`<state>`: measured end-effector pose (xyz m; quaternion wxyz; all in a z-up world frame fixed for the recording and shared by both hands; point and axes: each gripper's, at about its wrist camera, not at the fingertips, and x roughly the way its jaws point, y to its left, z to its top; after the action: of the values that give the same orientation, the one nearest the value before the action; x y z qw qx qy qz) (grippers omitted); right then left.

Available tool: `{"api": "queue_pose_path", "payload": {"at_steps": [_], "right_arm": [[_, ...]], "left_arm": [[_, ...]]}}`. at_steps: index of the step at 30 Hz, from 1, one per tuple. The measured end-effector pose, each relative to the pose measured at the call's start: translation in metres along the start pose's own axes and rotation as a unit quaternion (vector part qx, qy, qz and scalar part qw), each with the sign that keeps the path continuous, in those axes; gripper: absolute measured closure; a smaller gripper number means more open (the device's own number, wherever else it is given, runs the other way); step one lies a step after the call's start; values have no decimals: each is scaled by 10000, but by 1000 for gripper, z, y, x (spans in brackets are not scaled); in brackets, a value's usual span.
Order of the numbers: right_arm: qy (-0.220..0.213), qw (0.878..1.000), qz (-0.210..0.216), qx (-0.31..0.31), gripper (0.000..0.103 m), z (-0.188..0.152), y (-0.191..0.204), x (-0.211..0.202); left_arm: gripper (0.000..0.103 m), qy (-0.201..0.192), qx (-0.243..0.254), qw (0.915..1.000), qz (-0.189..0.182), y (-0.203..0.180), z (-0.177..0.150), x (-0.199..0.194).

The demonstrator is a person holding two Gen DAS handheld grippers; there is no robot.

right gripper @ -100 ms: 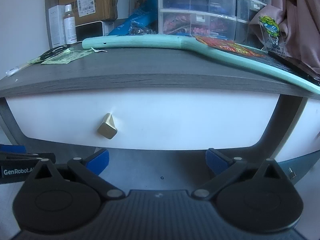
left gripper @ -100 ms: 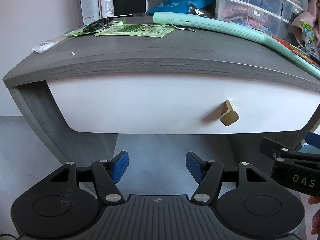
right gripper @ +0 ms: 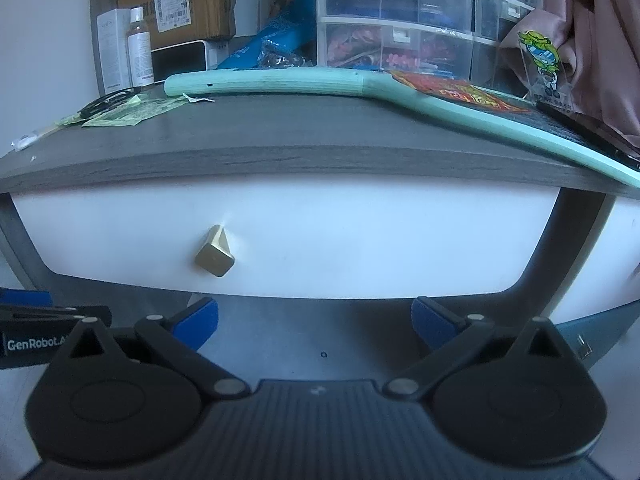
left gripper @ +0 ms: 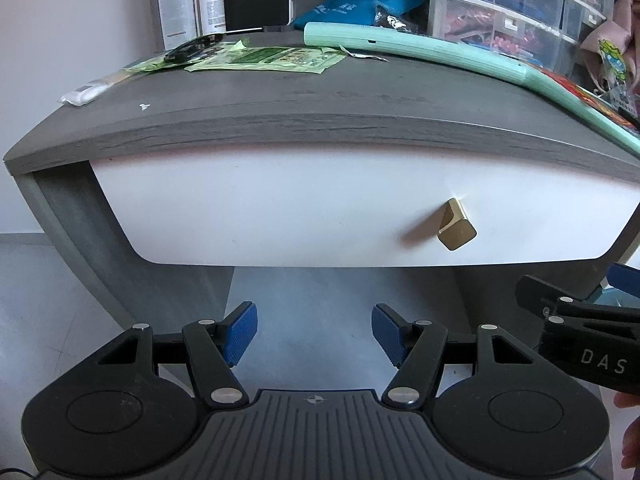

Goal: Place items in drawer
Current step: 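Move the right gripper toward the gold knob of the white drawer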

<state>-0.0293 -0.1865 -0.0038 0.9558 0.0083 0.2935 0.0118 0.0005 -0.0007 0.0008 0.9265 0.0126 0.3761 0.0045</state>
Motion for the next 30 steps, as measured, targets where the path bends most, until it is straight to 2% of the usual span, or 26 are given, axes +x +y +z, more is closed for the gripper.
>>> {"api": "queue_pose_path", "payload": {"at_steps": [30], "right_arm": [[310, 9995, 12, 8, 0, 7, 13, 12]], "left_arm": [[37, 160, -72, 9998, 4, 5, 3, 8]]}}
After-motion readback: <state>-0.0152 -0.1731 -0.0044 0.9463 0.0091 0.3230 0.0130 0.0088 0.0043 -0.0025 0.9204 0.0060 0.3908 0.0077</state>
